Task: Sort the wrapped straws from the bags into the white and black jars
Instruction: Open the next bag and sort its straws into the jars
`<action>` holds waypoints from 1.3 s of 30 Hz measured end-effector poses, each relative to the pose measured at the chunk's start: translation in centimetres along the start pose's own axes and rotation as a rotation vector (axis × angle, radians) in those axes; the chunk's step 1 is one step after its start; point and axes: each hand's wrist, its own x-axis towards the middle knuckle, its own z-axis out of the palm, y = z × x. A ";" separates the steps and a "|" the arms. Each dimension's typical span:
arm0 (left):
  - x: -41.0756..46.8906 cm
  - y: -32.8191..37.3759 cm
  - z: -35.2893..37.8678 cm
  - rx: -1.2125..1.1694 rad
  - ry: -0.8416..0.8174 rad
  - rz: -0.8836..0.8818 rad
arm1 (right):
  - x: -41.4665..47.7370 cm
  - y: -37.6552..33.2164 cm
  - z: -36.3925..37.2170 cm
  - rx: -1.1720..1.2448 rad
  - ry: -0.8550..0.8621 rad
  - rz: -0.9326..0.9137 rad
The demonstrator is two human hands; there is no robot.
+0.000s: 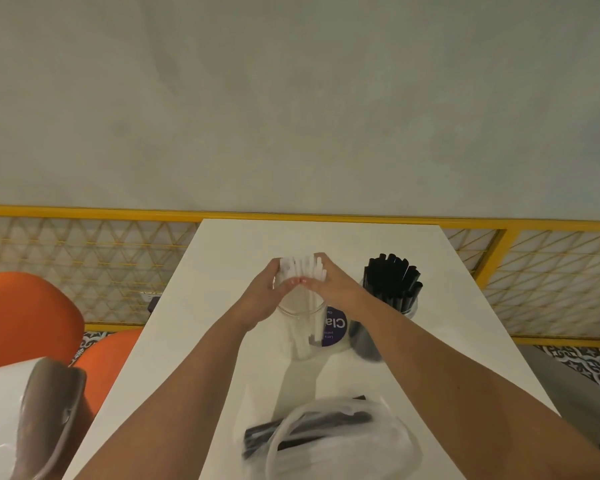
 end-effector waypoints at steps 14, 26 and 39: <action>-3.3 2.3 1.1 0.040 0.297 0.153 | -3.9 -3.1 -2.5 -0.172 0.196 -0.155; -10.0 0.1 7.4 0.415 -0.462 -0.045 | -10.0 3.1 -0.7 -0.436 -0.620 0.342; -12.3 -8.9 12.9 1.023 -0.235 -0.037 | -11.7 12.9 4.6 -0.836 -0.218 0.070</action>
